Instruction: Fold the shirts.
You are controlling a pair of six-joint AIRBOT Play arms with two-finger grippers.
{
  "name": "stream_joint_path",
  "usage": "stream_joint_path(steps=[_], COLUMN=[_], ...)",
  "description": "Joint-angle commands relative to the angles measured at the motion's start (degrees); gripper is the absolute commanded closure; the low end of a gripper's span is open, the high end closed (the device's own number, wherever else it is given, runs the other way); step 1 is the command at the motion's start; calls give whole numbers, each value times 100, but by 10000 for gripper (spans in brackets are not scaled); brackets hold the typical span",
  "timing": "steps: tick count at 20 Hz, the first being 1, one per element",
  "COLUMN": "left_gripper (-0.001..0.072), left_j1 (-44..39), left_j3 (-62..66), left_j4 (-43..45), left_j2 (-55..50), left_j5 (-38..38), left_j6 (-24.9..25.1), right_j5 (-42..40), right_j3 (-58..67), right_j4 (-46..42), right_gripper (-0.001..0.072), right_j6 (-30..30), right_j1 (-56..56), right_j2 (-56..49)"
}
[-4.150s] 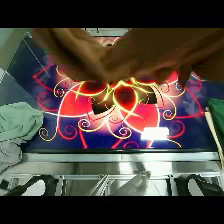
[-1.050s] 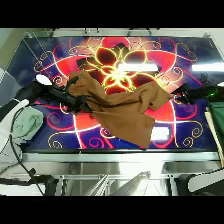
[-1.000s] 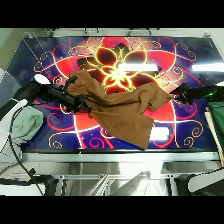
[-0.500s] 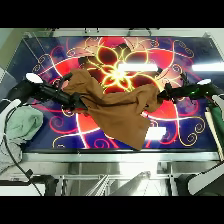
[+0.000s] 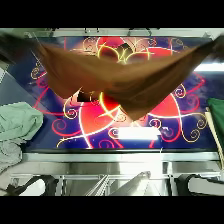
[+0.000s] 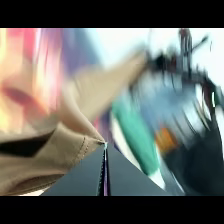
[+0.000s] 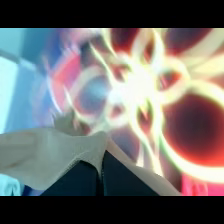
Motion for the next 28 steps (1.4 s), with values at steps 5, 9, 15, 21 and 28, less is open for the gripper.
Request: stream_joint_path(steps=[5,9,15,21,28], left_gripper=[686,686,686,687,5], left_j1=[2734,2924,341,-1187,-490], left_j3=[1617,1565,157,-560,1864], left_j4=[-1158,-1132,802,2492,2653], left_j2=[1867,1858,640,-1810,-4430], left_j5=[374,72,127,1685,291], left_j6=[83,-151,-7,402,-337], right_j5=[-1690,-2011,-1023,-2516,-1655], right_j3=[278,249,-592,-946,-846], right_j4=[874,197,26,-890,-804], right_gripper=[695,695,695,695,198], right_j6=[-1816,-2037,-1703,-1449,-625], right_j1=[-138,-138,584,1405,645], right_j2=[3438,3947,2094,-640,-1587])
